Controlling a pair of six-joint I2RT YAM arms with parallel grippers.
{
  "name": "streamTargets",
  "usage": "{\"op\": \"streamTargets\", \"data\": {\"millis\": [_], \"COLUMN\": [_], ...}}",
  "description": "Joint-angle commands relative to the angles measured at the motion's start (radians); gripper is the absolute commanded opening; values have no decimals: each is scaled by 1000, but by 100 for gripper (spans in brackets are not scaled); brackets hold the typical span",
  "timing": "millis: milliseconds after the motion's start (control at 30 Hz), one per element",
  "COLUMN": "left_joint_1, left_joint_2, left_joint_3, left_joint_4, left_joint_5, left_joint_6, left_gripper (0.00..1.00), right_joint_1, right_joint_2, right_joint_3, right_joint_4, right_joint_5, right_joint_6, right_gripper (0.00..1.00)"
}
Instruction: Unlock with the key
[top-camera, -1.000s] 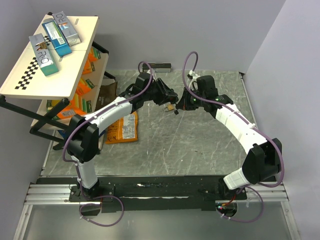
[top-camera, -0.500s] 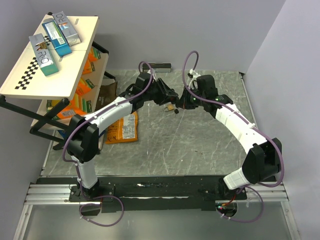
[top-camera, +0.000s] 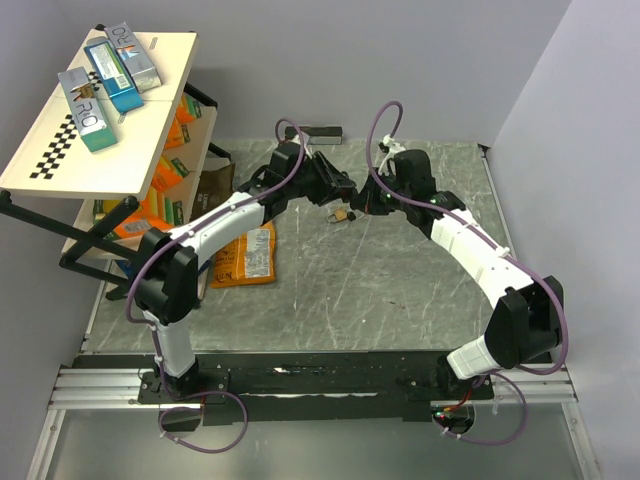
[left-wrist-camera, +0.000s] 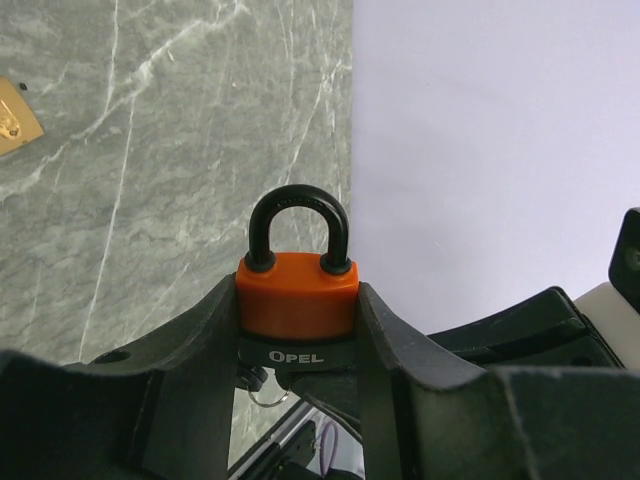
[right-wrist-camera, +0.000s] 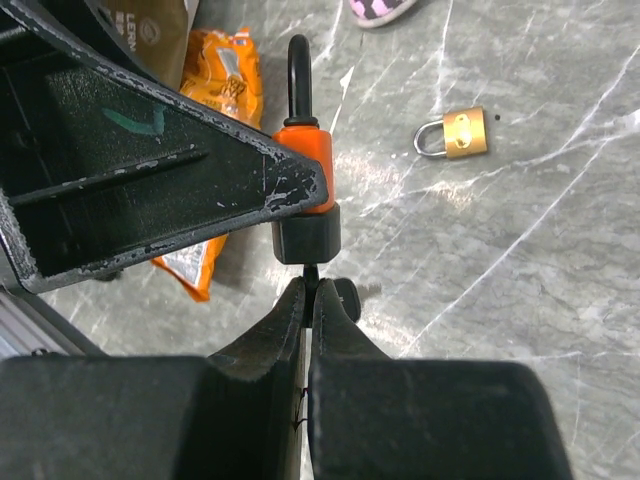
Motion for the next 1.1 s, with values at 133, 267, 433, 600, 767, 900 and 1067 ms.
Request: {"op": "streamTargets", "data": {"millis": [133,267,433,600,767,900,1067], "left_joint_1": [-45,-43,-48,-54,-65,-66,-74], "left_joint_2": [-5,-2,6,17,35,40,75], "left_joint_3": [29,30,43,66,90,115,213], "left_joint_4": [-58,-58,-61,-75,-94,-116,-205], "left_joint_5": [178,181,188,195,206,198,186], "left_joint_6": [-8,-6,-5,4,15,37,136], "left_gripper": [1,1,1,1,1,1,1], "right_joint_1": [-25,-24,-25,-25,-25,-27,-33], "right_joint_2": [-9,10,28,41,44,59,56], "right_joint_3": [45,81,116,147,164,220,248], "right_joint_4": [361,384,432,453,487,463,487], "right_joint_5": [209,216,236,255,278,289,319], "right_joint_6": [40,37,31,22,4,-44,-52], "right_gripper": [0,0,0,0,0,0,0]}}
